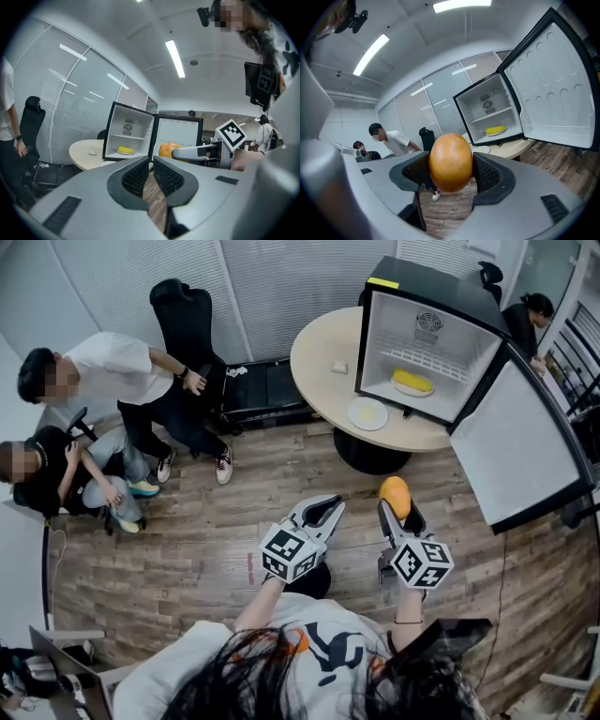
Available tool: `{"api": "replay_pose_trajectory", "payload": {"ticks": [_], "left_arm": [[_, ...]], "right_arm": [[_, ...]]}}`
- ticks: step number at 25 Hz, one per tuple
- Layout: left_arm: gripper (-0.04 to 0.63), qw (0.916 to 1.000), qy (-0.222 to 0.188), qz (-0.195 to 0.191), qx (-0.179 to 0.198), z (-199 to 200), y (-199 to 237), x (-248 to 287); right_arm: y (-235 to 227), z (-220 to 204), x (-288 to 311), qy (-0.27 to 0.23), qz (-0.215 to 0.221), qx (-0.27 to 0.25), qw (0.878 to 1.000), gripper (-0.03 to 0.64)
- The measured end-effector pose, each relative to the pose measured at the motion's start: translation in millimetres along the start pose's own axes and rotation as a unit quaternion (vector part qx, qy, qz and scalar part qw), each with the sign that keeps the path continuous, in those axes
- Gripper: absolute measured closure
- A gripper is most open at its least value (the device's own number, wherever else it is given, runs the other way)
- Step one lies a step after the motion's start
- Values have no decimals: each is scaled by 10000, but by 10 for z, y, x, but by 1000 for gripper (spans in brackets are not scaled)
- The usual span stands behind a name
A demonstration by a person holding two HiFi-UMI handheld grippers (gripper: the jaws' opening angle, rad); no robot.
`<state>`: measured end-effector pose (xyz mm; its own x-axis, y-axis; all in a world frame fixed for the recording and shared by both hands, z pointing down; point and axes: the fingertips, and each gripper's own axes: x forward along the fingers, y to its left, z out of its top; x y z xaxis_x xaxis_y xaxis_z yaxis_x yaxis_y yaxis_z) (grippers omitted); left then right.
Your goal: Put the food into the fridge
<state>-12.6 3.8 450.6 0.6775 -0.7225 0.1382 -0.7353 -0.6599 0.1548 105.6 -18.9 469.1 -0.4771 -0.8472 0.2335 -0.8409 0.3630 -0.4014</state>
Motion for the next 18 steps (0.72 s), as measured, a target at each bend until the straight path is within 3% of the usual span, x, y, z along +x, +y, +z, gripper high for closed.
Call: {"api": "replay_pose_trajectory", "payload": {"ticks": [13,18], "left_arm": [[572,9998,38,-172,-13,287,1152,647],[572,9990,106,-427,-78,355,1418,855]], "right_arm": [[-20,413,1254,132,-115,23,9998,318],[-56,494,1502,139,-338,77,9993,318]]}}
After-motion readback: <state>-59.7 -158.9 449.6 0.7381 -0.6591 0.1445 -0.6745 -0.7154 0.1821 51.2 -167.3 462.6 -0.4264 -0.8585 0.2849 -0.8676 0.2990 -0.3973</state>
